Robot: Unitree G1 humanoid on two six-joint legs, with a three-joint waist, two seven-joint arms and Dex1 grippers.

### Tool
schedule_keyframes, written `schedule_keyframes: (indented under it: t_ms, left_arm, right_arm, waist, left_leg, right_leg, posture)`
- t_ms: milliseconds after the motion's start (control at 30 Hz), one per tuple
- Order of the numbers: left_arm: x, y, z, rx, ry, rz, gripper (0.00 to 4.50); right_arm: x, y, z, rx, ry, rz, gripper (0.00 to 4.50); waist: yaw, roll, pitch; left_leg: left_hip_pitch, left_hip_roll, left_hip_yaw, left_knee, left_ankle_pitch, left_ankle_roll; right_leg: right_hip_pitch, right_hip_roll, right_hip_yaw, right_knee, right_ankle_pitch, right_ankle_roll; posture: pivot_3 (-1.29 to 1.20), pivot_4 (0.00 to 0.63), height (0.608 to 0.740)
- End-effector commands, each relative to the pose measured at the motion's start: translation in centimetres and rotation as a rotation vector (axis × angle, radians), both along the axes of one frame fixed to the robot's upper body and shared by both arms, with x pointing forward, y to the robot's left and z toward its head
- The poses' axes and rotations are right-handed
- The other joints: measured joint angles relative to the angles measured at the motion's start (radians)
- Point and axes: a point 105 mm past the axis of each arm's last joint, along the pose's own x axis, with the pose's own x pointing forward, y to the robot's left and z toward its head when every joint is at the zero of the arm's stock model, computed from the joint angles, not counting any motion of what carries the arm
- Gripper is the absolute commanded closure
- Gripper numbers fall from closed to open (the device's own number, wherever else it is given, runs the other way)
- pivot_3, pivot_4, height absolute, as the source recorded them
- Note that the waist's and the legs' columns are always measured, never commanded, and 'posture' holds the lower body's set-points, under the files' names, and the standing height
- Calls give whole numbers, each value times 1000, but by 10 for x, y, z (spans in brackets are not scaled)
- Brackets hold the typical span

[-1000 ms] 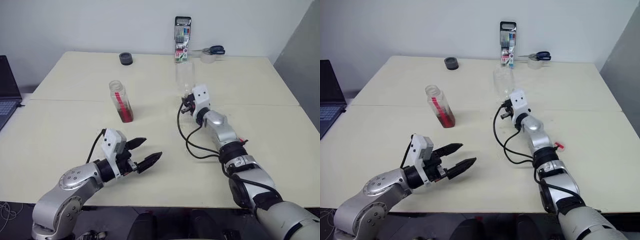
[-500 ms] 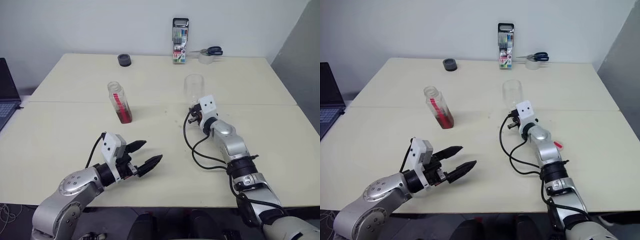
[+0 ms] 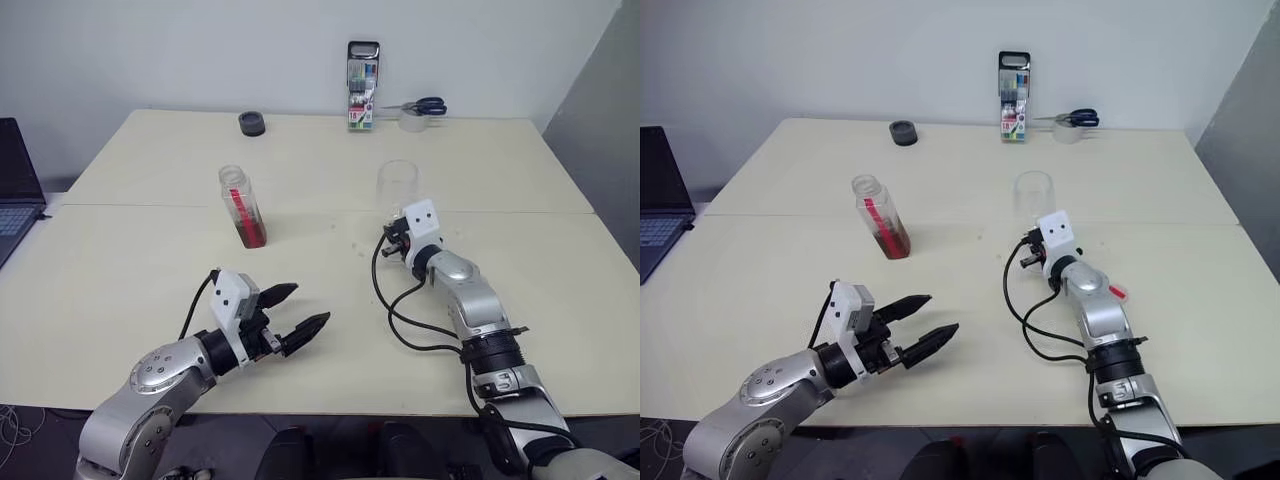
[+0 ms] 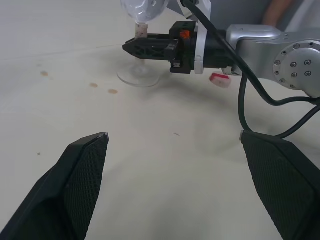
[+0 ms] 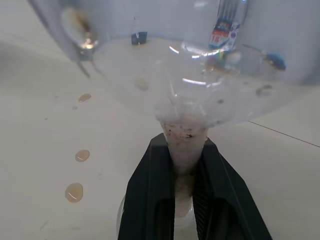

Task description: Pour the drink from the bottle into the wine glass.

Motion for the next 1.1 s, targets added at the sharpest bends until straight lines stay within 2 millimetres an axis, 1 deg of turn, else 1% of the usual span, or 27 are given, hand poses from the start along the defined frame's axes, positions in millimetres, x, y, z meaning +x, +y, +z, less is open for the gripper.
schedule_keyframes:
  t_ms: [33,133,200,267,367,467,567,733,867,1000,1067,1100]
  left_arm:
    - [4,3,10,-10,-60,31,0]
    - [11,10,15,-31,-83,105,0]
    - [15,18,16,-27,-97,168,0]
    - [16,24,14,-14,-102,222,0]
    - [16,34,10,-26,-86,315,0]
    - [14,39,8,-31,-82,362,0]
    - [11,39,7,-33,-84,383,0]
    - [5,43,4,-28,-80,400,0]
    - [4,49,2,-22,-88,420,0]
    - [5,49,4,-23,-92,417,0]
    - [7,49,5,-25,-93,416,0]
    - [8,49,6,-26,-94,414,0]
  right_arm:
    - [2,0,-12,11,12,-3,4334]
    - [9,25,22,97,-115,67,4334]
    - [10,43,34,128,-161,126,4334]
    - [10,60,36,145,-172,171,4334]
    - [10,85,33,175,-161,228,4334]
    - [11,102,31,176,-159,262,4334]
    - [13,111,31,165,-168,279,4334]
    - [14,118,27,162,-161,292,4334]
    - [11,120,13,121,-154,301,4334]
    - [7,118,-3,62,-161,311,4334]
    - [6,117,-6,71,-153,305,4334]
    - [5,118,-7,75,-152,308,3599]
  waist:
    - [-1,0,0]
    - [-7,0,0]
    - [-15,1,1]
    - [-22,1,1]
    - [-26,2,2]
    - [-24,2,2]
    - [-21,2,2]
    - [-15,2,2]
    - [-15,2,2]
    - [-15,2,2]
    - [-15,2,2]
    - [-15,2,2]
  left_leg:
    - [0,0,0,0,0,0]
    - [1,0,1,0,0,0]
    - [1,2,2,0,0,0]
    - [1,3,2,-2,0,0]
    - [1,3,2,-3,0,0]
    - [1,3,1,-3,0,0]
    - [1,2,1,-3,0,0]
    - [0,2,1,-2,0,0]
    - [0,2,1,-3,0,0]
    - [1,2,2,-3,0,0]
    - [1,2,1,-3,0,0]
    - [1,2,1,-3,0,0]
  right_leg:
    - [0,0,0,0,0,0]
    - [0,1,1,1,0,0]
    - [-1,2,2,2,0,0]
    - [-2,4,3,2,0,-1]
    - [-2,4,3,2,0,-1]
    - [-2,4,3,1,0,-1]
    - [-2,3,3,1,0,-1]
    - [-2,2,2,0,0,-1]
    - [-2,2,2,0,0,-1]
    - [-2,2,2,0,0,-1]
    - [-2,2,2,0,0,-1]
    - [-2,2,2,0,0,-1]
  posture:
    - [0,150,740]
    - [0,150,740]
    - [0,150,740]
    - [0,150,740]
    - [0,150,740]
    - [0,150,740]
    - [0,150,740]
    - [0,150,740]
    - [0,150,740]
    - [0,150,740]
    - [0,150,740]
    - [0,150,740]
